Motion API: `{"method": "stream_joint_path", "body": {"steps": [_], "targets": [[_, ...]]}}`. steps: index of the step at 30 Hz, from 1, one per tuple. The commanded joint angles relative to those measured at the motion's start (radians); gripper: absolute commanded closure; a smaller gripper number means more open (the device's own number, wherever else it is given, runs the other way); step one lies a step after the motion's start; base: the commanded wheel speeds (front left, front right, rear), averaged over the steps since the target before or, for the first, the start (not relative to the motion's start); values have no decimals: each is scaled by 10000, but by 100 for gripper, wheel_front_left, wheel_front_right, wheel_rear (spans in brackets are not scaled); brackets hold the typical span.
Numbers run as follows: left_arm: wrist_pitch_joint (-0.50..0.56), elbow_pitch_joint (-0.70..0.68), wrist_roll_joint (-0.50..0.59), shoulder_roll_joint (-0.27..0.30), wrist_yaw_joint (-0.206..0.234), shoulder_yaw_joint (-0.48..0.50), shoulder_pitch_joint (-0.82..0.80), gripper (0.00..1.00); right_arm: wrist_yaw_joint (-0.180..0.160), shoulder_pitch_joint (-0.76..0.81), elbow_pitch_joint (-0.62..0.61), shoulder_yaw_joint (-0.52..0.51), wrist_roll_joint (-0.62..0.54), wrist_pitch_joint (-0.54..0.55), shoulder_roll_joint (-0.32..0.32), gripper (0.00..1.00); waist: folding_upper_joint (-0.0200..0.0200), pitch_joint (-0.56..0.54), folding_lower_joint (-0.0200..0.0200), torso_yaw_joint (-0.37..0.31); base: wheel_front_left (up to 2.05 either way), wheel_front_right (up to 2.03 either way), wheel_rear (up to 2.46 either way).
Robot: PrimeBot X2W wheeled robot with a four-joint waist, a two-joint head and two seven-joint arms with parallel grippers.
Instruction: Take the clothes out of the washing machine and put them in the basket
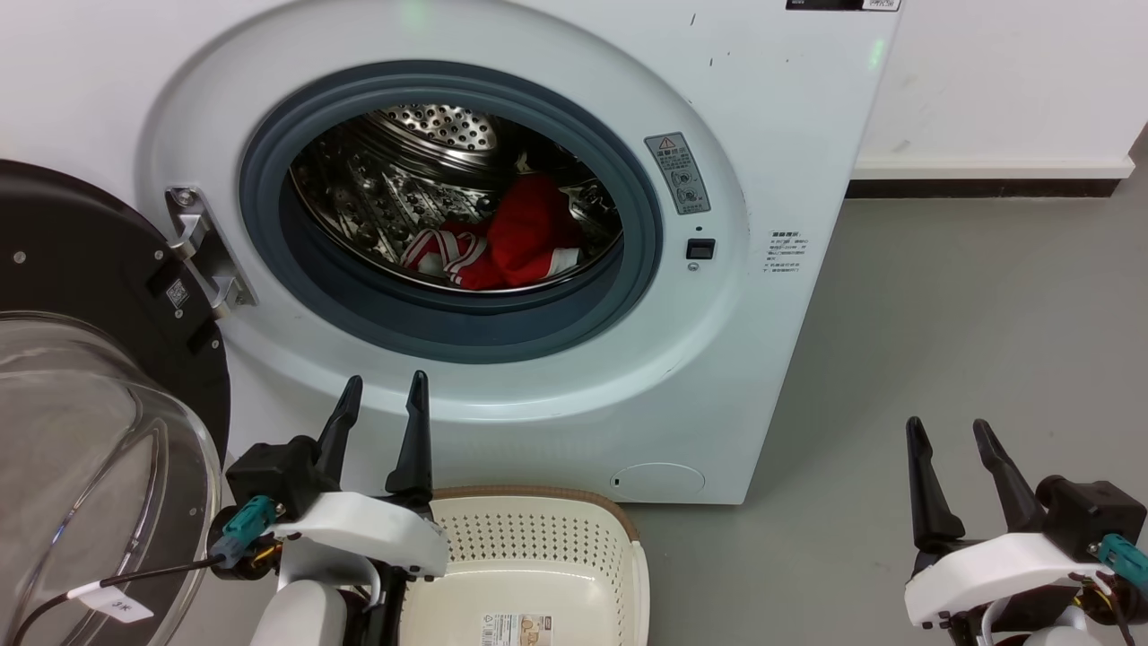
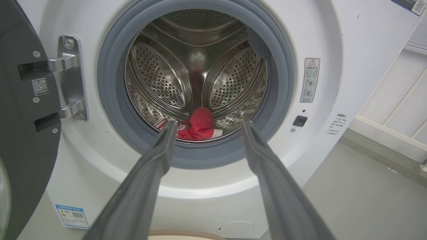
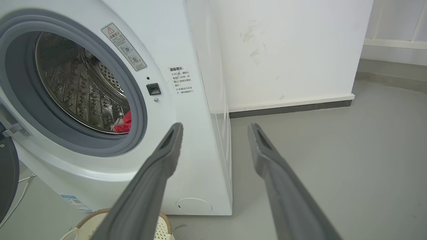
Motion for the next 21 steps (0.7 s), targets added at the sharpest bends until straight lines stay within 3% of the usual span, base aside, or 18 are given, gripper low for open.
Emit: {"method": "stream_joint_path", "body": {"steps": [1,21], "targets": [[-80,-13,226,22,39,-36,-214,0,-1,8,-20,-11,-233,-82,10,0,0,2,0,2,0,0,0],[-485,318,1798,22,266,-149,-207,0,-1,-2,270,-21,-1865,-344,14,0,0,11,0,14,0,0,0]]}}
